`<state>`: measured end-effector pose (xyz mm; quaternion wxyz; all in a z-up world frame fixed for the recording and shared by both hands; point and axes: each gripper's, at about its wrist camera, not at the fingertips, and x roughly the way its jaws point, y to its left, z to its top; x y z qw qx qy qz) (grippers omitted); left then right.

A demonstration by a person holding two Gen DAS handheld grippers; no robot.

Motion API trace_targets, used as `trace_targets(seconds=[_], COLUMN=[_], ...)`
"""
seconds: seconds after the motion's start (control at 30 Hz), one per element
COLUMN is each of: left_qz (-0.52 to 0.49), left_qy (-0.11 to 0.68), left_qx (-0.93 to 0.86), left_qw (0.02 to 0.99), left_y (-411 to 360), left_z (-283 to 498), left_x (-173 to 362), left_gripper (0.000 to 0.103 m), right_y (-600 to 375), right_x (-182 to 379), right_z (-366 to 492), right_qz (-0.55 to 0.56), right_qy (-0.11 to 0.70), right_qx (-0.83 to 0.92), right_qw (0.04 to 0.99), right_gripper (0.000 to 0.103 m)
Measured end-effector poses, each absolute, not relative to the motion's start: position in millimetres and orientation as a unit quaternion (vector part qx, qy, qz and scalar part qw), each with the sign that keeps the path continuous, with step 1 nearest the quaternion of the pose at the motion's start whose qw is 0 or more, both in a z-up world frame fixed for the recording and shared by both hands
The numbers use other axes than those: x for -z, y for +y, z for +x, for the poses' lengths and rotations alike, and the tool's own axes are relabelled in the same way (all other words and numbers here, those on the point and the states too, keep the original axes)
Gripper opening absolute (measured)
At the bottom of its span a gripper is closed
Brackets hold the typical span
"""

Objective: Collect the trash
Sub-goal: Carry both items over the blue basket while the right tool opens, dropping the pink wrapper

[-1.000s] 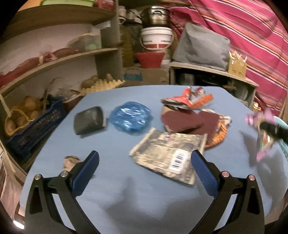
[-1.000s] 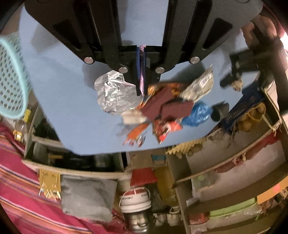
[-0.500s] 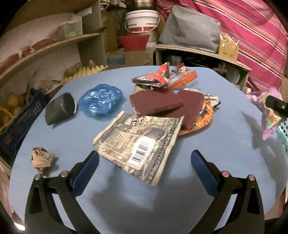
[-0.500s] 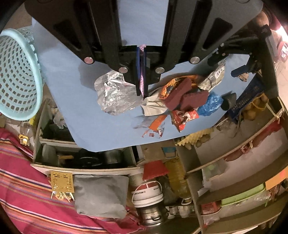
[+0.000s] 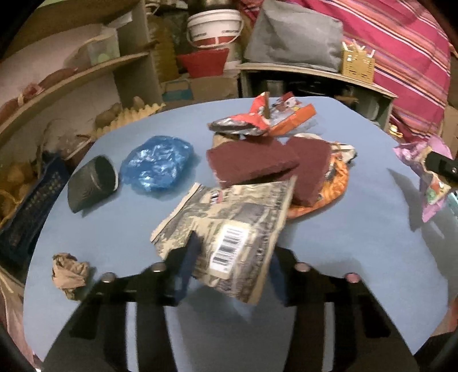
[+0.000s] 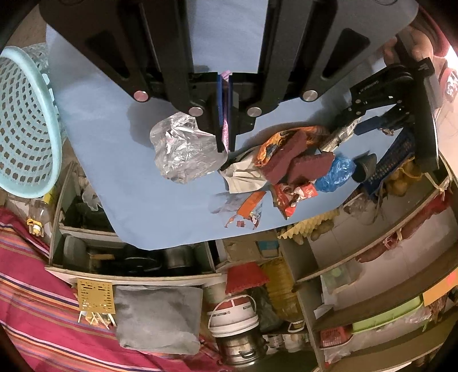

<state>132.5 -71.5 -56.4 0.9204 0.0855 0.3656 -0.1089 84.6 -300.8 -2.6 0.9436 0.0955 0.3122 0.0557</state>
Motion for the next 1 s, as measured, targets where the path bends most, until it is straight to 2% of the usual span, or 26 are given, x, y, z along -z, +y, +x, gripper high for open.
trace_targets(seconds=[0.1,0.3,0.47,0.7,1.0], left_qz=[0.094,0.069,0.062,0.060,0.052], left_qy=[0.352,0.345,0.315,0.285,0.283], left_qx=[0.119,0.136,0.152,0.202,0.290], left_qw=[0.923,0.926,0.935,0.935,0.913], left_y=[-75,-66,-81,-147,-265], left_z=[126,116,98,88,89], left_x=[51,31,-8,-48,-55], left_gripper=[0.021,0.009,0.006,0.005,0.005], right_y=[-302,-311,-337,-405,-482], right_x=[1,-10,-33,-54,-56], right_z=[83,70,53,33,14], right_qz=[0.093,0.081,0.083,0.111,0.097], right_qy=[0.310,0.298,0.273,0.251,0.263], right_qx=[-0.056,-0.056,-0.047,-0.015,0.061], right_qw=[0.945,0.949,0.957,0.962,0.958], right_gripper=[0.004,0.004,0.004,0.004,0.004])
